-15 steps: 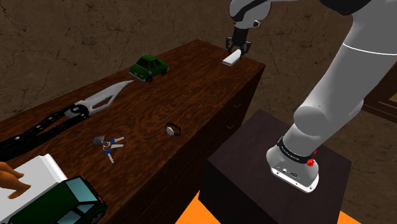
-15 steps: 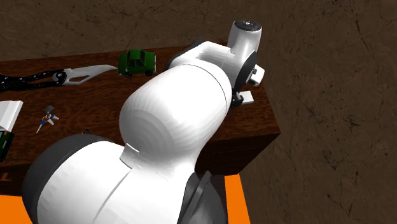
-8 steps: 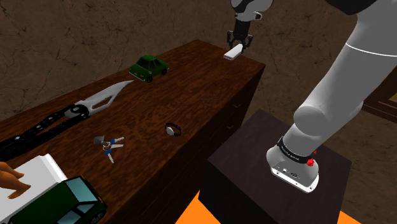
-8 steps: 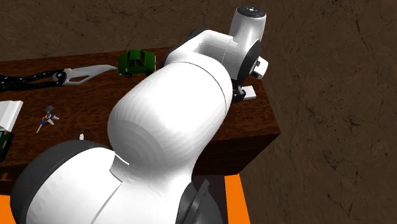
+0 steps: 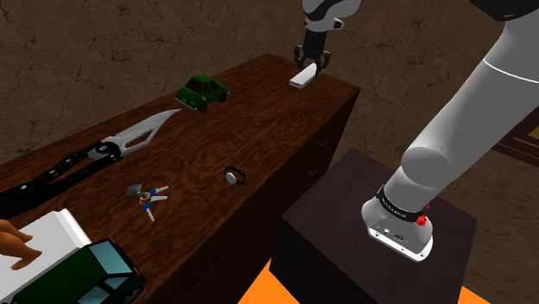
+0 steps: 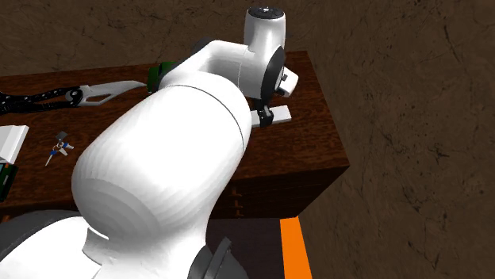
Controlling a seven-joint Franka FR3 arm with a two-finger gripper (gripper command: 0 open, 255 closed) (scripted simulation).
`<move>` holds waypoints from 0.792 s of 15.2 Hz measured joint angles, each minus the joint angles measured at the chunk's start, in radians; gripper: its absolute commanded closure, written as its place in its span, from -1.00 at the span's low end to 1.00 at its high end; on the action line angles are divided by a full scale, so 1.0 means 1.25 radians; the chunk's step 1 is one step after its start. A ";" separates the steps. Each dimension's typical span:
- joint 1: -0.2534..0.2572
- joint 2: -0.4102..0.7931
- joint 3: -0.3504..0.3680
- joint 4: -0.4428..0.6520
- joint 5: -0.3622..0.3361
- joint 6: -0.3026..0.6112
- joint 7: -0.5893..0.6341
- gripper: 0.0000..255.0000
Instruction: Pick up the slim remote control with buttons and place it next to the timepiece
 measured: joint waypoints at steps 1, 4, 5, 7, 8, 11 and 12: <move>0.010 -0.015 0.010 -0.014 -0.001 -0.001 0.020 1.00; 0.037 -0.033 0.039 -0.033 -0.002 -0.001 0.077 1.00; 0.048 -0.035 0.051 -0.035 -0.001 -0.002 0.099 1.00; 0.067 -0.042 0.072 -0.038 0.000 -0.006 0.138 1.00; 0.073 -0.046 0.078 -0.051 0.001 0.003 0.151 1.00; 0.104 -0.056 0.113 -0.067 0.004 0.007 0.215 1.00; 0.114 -0.052 0.125 -0.060 0.006 0.004 0.237 1.00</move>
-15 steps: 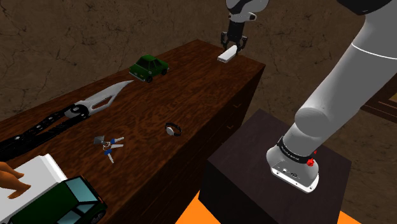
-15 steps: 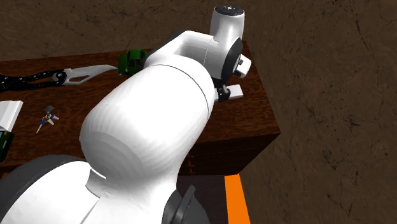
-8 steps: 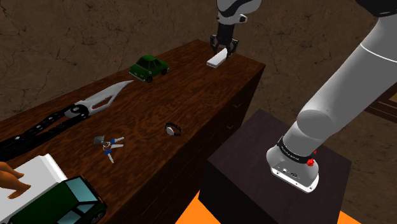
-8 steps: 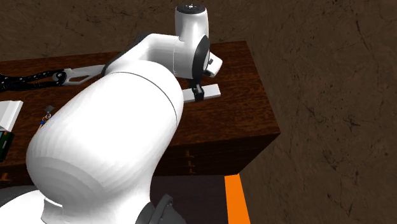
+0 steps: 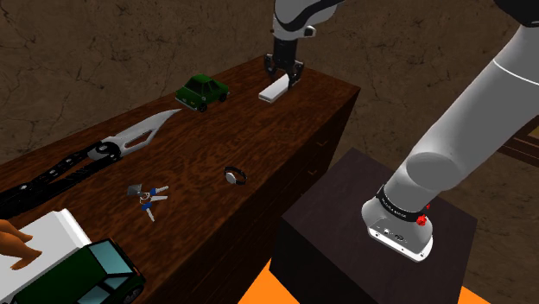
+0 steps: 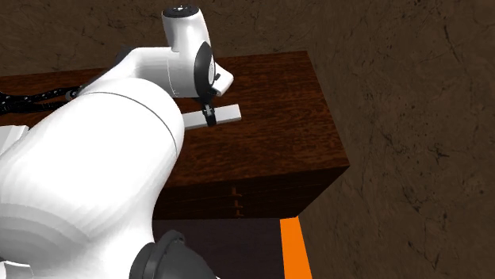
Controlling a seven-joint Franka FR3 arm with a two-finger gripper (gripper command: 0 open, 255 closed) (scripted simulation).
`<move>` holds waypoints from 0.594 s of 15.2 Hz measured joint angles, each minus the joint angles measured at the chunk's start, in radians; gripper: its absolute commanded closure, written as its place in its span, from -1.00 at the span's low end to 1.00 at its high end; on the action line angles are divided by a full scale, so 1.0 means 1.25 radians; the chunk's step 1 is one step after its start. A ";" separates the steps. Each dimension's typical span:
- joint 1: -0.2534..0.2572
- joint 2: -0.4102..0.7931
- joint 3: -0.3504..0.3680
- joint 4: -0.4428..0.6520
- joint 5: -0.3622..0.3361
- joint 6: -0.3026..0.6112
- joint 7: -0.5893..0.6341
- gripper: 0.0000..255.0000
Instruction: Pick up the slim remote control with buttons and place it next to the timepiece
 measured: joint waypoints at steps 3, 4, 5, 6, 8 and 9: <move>0.028 0.007 0.032 0.011 0.003 -0.004 0.058 1.00; 0.036 0.014 0.041 0.018 0.003 -0.005 0.075 1.00; 0.046 0.011 0.052 0.017 0.005 -0.007 0.096 1.00; 0.055 0.015 0.062 0.024 0.005 -0.010 0.115 1.00; 0.074 0.025 0.083 0.035 0.005 -0.011 0.154 1.00; 0.082 0.038 0.091 0.052 0.004 -0.016 0.171 1.00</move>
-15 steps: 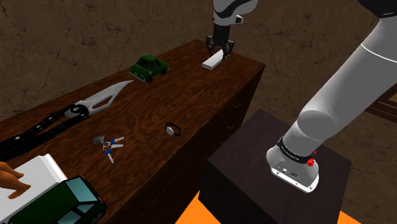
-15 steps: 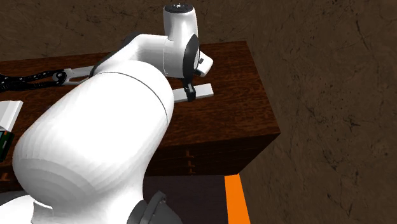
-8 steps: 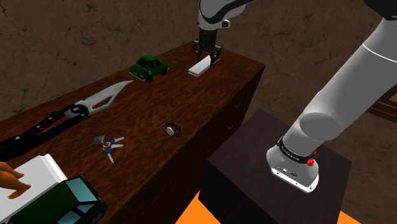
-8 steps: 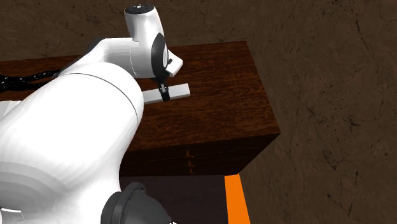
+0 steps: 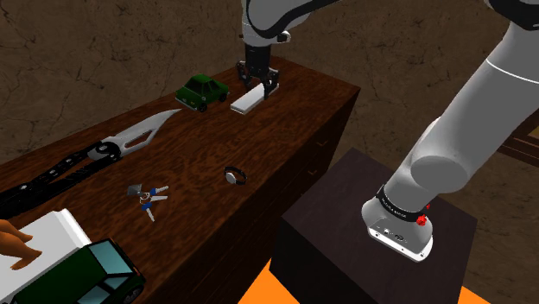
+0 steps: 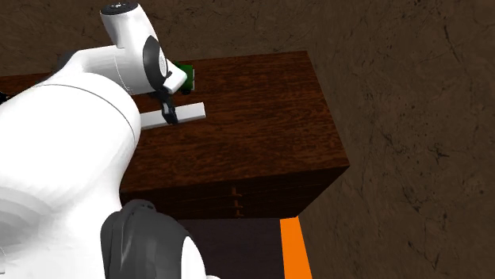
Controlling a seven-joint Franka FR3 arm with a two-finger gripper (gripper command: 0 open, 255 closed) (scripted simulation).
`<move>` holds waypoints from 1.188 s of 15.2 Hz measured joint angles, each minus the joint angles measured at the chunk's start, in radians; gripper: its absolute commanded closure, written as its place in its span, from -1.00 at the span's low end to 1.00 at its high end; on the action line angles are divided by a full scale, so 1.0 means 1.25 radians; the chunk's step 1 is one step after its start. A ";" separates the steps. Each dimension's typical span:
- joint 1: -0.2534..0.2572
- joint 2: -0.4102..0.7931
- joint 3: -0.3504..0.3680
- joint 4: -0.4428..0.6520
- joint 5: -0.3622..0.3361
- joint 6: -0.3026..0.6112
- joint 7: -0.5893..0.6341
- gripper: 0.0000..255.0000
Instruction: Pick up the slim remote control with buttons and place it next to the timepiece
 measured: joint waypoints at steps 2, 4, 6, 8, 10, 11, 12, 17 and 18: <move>0.018 0.015 0.019 0.014 -0.002 0.000 0.038 1.00; 0.037 0.033 0.038 0.038 -0.005 -0.005 0.077 1.00; 0.057 0.051 0.056 0.059 -0.009 -0.009 0.116 1.00; 0.077 0.079 0.074 0.093 -0.016 -0.018 0.157 1.00; 0.097 0.110 0.089 0.127 -0.025 -0.022 0.196 1.00; 0.111 0.130 0.098 0.153 -0.031 -0.029 0.220 1.00; 0.120 0.143 0.104 0.168 -0.036 -0.032 0.237 1.00; 0.155 0.190 0.123 0.218 -0.052 -0.038 0.295 1.00; 0.157 0.196 0.123 0.217 -0.055 -0.031 0.299 1.00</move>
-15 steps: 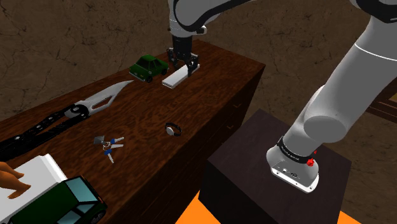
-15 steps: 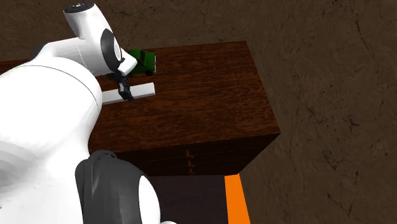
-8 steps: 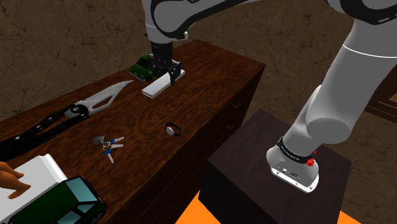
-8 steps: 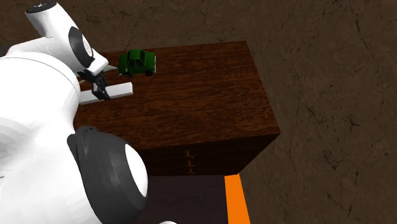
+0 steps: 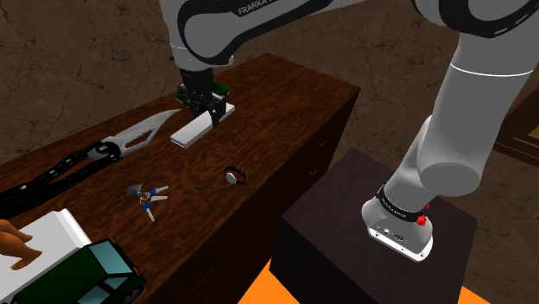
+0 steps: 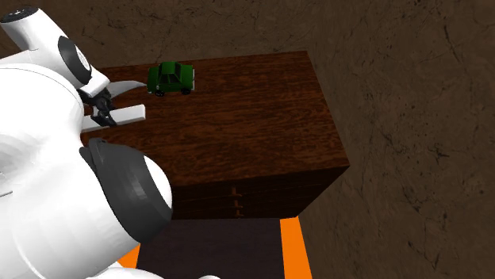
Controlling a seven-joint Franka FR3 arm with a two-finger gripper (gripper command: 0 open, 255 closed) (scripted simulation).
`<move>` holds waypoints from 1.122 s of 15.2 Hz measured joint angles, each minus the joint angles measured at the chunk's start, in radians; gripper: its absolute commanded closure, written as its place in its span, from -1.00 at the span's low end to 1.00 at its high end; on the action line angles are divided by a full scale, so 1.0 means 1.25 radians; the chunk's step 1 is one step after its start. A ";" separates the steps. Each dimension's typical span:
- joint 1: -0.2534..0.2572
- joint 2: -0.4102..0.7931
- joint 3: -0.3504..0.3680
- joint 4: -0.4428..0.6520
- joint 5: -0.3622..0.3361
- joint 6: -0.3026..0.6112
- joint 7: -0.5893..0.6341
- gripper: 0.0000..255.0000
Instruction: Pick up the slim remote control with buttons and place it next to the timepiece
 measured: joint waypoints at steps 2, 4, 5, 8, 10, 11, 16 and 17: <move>0.002 0.011 -0.001 -0.008 -0.004 0.018 0.004 1.00; 0.002 0.016 -0.001 -0.023 -0.006 0.038 0.005 1.00; 0.002 0.020 -0.002 -0.028 -0.008 0.047 0.007 1.00; 0.004 0.034 -0.003 -0.046 -0.014 0.078 0.011 1.00; 0.004 0.040 -0.004 -0.056 -0.016 0.094 0.012 1.00; 0.005 0.047 -0.005 -0.059 -0.019 0.103 0.015 1.00; 0.007 0.068 -0.008 -0.077 -0.028 0.141 0.020 1.00; 0.007 0.068 -0.008 -0.077 -0.028 0.142 0.020 1.00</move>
